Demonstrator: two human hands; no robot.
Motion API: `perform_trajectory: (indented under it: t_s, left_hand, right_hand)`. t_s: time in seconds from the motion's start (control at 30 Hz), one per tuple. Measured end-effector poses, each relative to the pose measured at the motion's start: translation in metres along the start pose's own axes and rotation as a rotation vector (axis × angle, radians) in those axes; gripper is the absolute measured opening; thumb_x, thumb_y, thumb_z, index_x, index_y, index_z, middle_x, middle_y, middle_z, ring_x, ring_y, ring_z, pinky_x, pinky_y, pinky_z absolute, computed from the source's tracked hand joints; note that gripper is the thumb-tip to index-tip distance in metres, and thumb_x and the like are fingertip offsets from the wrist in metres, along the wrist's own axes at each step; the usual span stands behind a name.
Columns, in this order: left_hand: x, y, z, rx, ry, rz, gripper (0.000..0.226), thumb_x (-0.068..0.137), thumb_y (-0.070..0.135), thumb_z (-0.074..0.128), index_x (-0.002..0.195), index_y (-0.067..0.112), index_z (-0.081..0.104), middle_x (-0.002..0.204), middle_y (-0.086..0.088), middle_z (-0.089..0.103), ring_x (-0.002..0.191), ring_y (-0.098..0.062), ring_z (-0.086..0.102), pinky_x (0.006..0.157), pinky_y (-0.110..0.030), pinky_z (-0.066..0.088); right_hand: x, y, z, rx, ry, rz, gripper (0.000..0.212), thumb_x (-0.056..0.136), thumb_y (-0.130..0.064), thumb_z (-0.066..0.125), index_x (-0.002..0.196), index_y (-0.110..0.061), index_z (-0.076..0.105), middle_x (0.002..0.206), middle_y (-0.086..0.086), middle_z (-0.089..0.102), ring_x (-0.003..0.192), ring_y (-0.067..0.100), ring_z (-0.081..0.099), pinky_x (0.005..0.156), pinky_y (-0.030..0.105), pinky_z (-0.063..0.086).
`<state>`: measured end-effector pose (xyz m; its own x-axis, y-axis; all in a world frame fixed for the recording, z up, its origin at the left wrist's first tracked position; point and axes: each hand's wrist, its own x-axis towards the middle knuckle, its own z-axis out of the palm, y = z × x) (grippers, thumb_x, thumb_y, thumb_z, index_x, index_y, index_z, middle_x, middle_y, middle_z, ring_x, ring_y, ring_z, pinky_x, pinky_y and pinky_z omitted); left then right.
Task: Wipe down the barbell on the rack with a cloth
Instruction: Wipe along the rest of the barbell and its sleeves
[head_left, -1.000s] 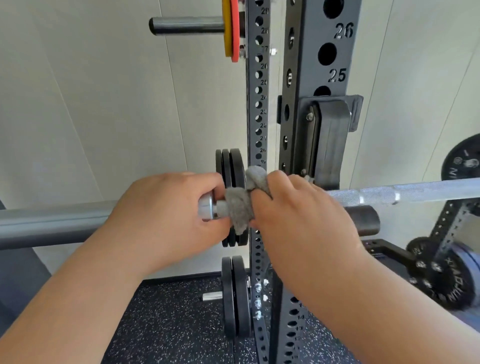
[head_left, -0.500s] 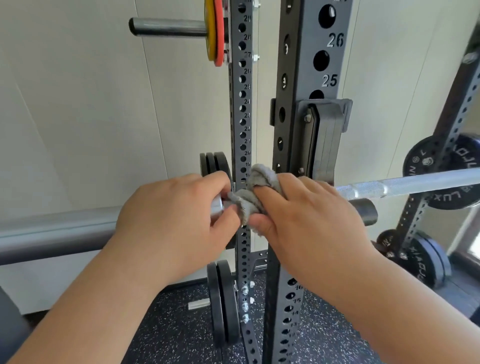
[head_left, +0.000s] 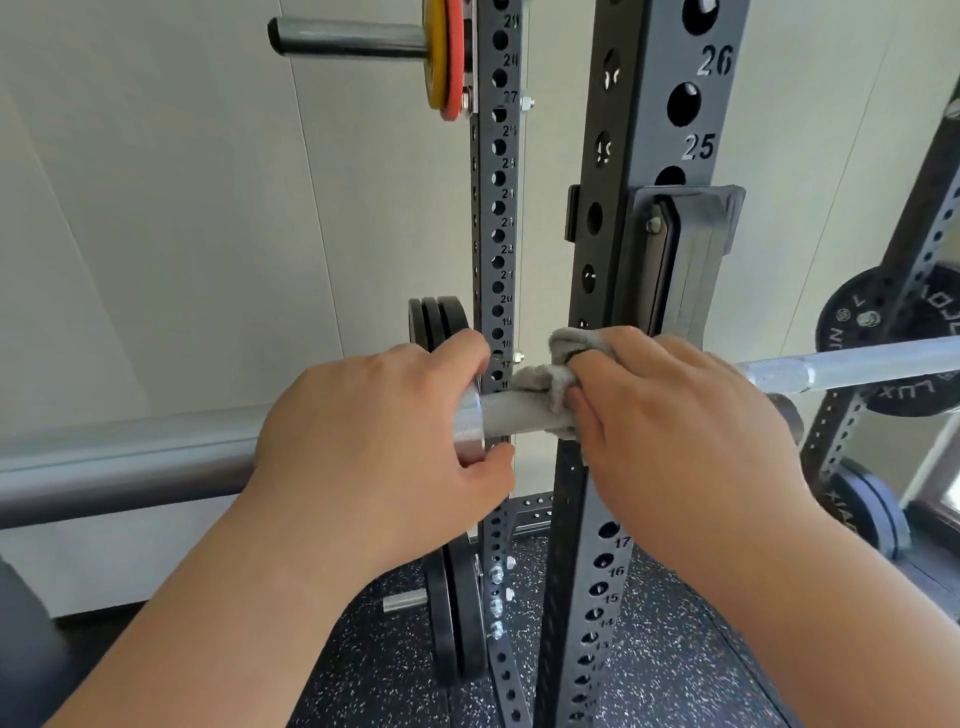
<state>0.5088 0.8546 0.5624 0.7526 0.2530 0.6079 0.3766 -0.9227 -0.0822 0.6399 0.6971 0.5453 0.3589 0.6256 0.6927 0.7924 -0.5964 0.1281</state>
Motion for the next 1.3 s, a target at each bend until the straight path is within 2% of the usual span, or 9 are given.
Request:
perform_trajectory:
  t_s: [0.2,0.33,0.43,0.53,0.7,0.8,0.93,1.17,1.3]
  left_hand:
    - [0.002,0.002,0.0,0.025,0.026,-0.014,0.049,0.07,0.074,0.044,0.106,0.041,0.045,0.07,0.015,0.057,0.058,-0.02,0.057,0.053,-0.031,0.047]
    - [0.001,0.004,0.0,0.036,0.039,-0.033,0.047,0.072,0.073,0.048,0.104,0.04,0.049,0.071,0.014,0.06,0.058,-0.02,0.059,0.052,-0.031,0.047]
    - [-0.001,0.006,-0.002,0.06,0.027,-0.039,0.044,0.07,0.067,0.047,0.103,0.038,0.05,0.072,0.012,0.061,0.057,-0.02,0.058,0.051,-0.03,0.045]
    - [-0.001,0.006,-0.004,0.072,0.012,-0.036,0.047,0.068,0.067,0.044,0.105,0.038,0.05,0.073,0.014,0.061,0.057,-0.018,0.056,0.05,-0.028,0.04]
    - [0.002,0.005,-0.005,0.081,-0.012,-0.042,0.043,0.073,0.071,0.046,0.102,0.039,0.049,0.069,0.015,0.056,0.057,-0.014,0.055,0.052,-0.029,0.043]
    - [0.006,0.007,-0.005,0.076,-0.025,-0.053,0.04,0.075,0.071,0.047,0.099,0.039,0.049,0.065,0.015,0.053,0.055,-0.009,0.051,0.052,-0.028,0.043]
    - [0.008,0.008,-0.005,0.069,-0.023,-0.063,0.042,0.07,0.071,0.044,0.097,0.039,0.047,0.067,0.014,0.056,0.056,-0.014,0.052,0.051,-0.028,0.037]
    - [0.006,0.009,-0.003,0.073,-0.008,-0.086,0.042,0.073,0.073,0.049,0.099,0.041,0.05,0.066,0.017,0.057,0.055,-0.01,0.055,0.052,-0.028,0.045]
    - [0.004,0.01,-0.001,0.074,0.013,-0.078,0.04,0.074,0.07,0.051,0.1,0.039,0.052,0.069,0.016,0.058,0.055,-0.014,0.055,0.052,-0.028,0.041]
  right_hand:
    - [0.005,0.02,-0.021,0.047,-0.199,-0.158,0.035,0.096,-0.029,0.063,0.129,-0.039,0.055,0.091,-0.016,0.054,0.079,0.014,0.057,0.063,0.034,0.055]
    - [0.024,0.017,-0.037,0.122,-0.328,-0.208,0.03,0.1,-0.053,0.023,0.117,-0.045,0.046,0.095,-0.022,0.049,0.09,0.004,0.056,0.08,0.028,0.054]
    - [0.034,-0.002,-0.024,0.202,-0.372,-0.316,0.038,0.098,-0.053,0.027,0.125,-0.039,0.051,0.109,-0.017,0.053,0.099,0.011,0.057,0.089,0.033,0.054]
    - [0.035,-0.008,-0.017,0.185,-0.368,-0.348,0.03,0.104,-0.046,0.039,0.13,-0.037,0.05,0.106,-0.014,0.05,0.094,0.014,0.059,0.082,0.035,0.054]
    - [0.039,0.018,-0.045,0.116,-0.462,-0.237,0.058,0.088,-0.042,0.011,0.126,-0.036,0.055,0.089,-0.018,0.041,0.089,0.006,0.049,0.074,0.022,0.036]
    - [0.039,0.02,-0.044,0.093,-0.466,-0.279,0.043,0.103,-0.05,0.014,0.124,-0.043,0.05,0.098,-0.021,0.045,0.083,-0.001,0.045,0.062,0.011,0.032]
    - [0.038,0.004,-0.024,0.215,-0.426,-0.351,0.053,0.097,-0.056,0.015,0.143,-0.049,0.041,0.11,-0.022,0.049,0.098,0.004,0.054,0.081,0.021,0.045]
    - [0.048,0.019,-0.027,0.172,-0.404,-0.295,0.042,0.085,-0.039,0.013,0.104,-0.029,0.05,0.092,-0.016,0.051,0.092,0.011,0.052,0.08,0.022,0.036]
    - [0.051,0.018,-0.022,0.212,-0.477,-0.336,0.038,0.102,-0.044,0.023,0.115,-0.034,0.057,0.103,-0.011,0.062,0.096,0.011,0.06,0.084,0.027,0.045]
